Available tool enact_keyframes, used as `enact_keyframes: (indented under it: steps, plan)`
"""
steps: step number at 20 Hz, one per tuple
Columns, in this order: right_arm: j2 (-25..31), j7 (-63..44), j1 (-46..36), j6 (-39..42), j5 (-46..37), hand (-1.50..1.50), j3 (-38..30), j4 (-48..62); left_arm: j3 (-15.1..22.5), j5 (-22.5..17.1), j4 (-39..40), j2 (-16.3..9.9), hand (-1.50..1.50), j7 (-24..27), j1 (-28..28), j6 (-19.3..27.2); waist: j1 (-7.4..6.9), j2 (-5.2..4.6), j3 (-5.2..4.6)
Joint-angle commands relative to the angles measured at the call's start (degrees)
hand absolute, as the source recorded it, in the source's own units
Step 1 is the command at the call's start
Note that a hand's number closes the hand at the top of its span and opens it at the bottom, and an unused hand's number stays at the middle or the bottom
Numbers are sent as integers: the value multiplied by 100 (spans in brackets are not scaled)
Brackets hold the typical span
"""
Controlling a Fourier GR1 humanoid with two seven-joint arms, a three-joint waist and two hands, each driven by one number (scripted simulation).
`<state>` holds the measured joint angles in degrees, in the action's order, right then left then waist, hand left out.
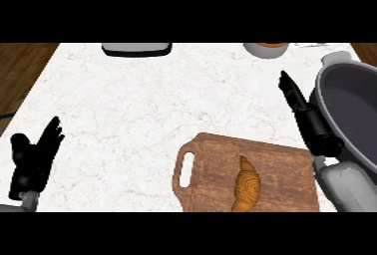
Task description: Pick the croissant from the cutting board and place it in the pot
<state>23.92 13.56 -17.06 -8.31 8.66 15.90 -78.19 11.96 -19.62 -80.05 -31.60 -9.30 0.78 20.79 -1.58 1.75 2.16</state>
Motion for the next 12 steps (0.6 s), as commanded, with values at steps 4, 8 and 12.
enact_keyframes:
  steps: [4,8,12]
  plan:
    - [442,-332,-33,167,-8,150,-330,-171,-413,13,-872,83,0,183,667,277,184,-149,-215]
    - [1699,-335,-5,-473,-2071,150,194,426,-376,-197,-1059,280,0,259,900,132,220,-133,-251]
    - [502,564,992,-1023,-1444,-150,-129,-246,-358,42,-1311,470,0,-6,1124,279,207,-161,-213]
